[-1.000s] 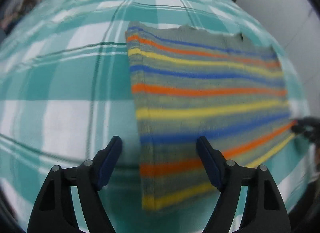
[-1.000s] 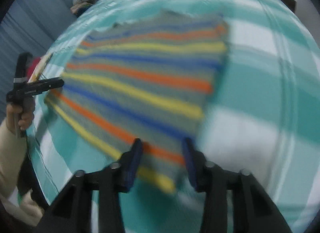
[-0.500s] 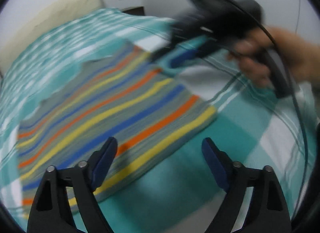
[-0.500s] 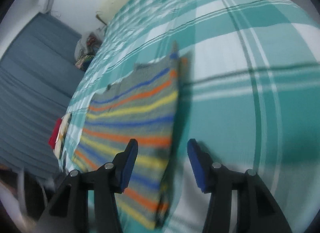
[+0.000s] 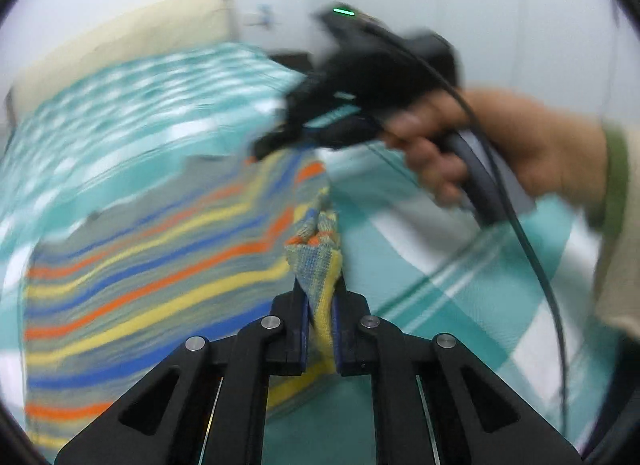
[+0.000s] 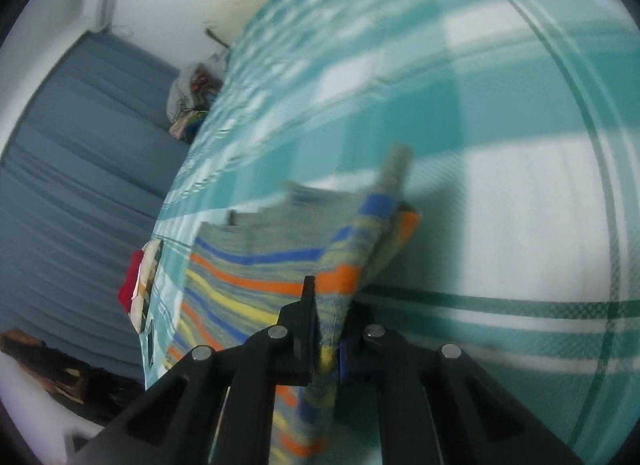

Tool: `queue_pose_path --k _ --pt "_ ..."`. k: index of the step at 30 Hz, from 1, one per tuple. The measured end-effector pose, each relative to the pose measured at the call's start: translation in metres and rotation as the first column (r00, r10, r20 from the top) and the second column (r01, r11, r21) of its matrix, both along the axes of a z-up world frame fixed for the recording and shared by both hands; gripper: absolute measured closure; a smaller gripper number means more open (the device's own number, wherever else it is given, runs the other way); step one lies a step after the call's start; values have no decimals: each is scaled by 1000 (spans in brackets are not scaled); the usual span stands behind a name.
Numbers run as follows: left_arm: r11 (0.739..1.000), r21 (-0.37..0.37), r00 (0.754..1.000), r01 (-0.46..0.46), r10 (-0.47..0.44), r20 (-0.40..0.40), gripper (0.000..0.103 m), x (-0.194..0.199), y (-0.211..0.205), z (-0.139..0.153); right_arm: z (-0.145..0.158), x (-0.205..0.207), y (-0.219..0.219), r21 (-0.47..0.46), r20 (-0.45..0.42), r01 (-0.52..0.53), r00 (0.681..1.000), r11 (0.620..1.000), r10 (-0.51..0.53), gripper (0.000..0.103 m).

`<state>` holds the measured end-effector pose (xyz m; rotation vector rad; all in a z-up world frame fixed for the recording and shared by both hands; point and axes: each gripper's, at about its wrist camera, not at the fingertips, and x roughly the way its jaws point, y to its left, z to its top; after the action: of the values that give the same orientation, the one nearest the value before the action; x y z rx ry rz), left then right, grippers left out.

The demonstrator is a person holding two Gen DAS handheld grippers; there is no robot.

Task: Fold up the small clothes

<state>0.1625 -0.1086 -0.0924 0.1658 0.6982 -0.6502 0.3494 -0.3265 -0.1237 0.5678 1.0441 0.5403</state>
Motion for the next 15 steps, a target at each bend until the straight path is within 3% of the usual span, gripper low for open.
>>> queue_pose_path --k 3,7,11,15 --pt "992 -59 994 -111 109 -28 95 6 56 19 35 0 39 -42 48 -49 998 998 51 95" --pt "960 -75 959 -272 263 -104 96 18 124 16 64 11 115 -78 96 -129 986 989 137 95" --pt "908 -61 901 -415 400 -169 96 18 177 -5 54 24 210 -109 88 -207 972 972 217 95" --pt "860 -39 842 -509 488 -231 92 26 209 -36 24 31 271 -162 54 -237 967 958 248 93"
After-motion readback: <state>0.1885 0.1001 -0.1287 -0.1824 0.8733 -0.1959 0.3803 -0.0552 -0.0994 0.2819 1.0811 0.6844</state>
